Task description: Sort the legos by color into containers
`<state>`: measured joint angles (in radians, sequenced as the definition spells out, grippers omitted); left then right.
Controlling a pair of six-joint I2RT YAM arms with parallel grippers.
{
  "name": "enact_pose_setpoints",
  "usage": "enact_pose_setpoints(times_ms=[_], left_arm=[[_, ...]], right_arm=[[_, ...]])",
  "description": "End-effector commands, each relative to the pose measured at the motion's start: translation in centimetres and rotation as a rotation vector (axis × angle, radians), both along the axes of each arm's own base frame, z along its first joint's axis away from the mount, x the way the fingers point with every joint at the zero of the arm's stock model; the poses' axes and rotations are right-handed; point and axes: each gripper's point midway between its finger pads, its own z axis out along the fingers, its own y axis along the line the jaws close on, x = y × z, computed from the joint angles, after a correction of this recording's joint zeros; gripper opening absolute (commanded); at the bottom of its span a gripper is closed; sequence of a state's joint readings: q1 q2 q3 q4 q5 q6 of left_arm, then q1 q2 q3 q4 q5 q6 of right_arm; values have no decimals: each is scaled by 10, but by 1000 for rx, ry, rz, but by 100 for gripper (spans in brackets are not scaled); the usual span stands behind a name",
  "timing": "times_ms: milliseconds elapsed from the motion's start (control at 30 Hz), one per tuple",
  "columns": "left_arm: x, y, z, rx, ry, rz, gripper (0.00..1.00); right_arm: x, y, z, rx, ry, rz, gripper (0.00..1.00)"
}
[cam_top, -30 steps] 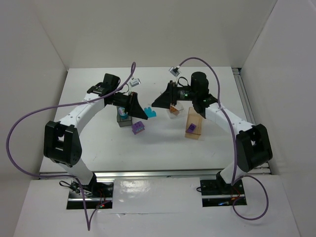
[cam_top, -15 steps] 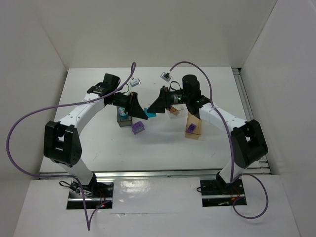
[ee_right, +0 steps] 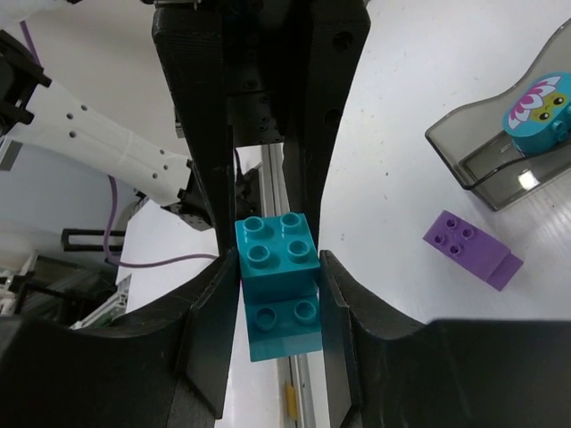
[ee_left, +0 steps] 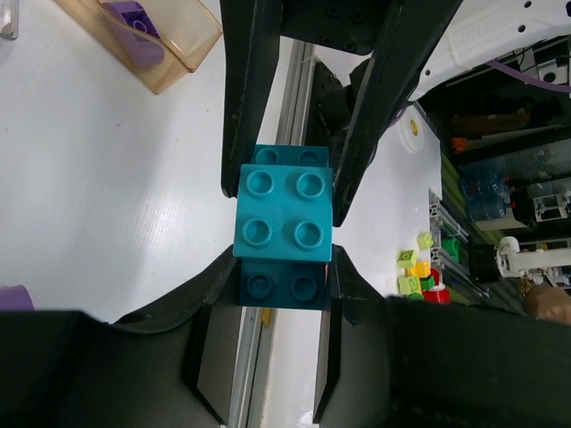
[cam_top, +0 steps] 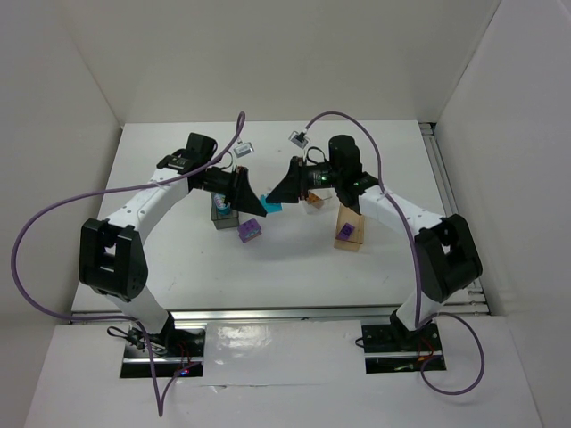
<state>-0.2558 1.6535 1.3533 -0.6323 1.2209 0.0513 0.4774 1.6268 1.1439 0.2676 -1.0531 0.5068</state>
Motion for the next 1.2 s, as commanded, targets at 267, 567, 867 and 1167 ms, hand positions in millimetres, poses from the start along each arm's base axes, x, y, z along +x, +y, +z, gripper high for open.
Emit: enact_pose_setpoints(times_ms=[267,567,867,1167], left_arm=[[5,-1,14,-26,-83,-12,0],[13,2,7,45,-71,54,0],[97,127,-53,492,121,880,0],[138,160,-86,646,149,1114,0]], right_arm=[[49,-48,51,15,-115,-476,10],[72,-78,53,5,-66,-709,10],[82,-104,19,-150,-13,-862,10],[81,-101,10,-179,-9,-835,10]])
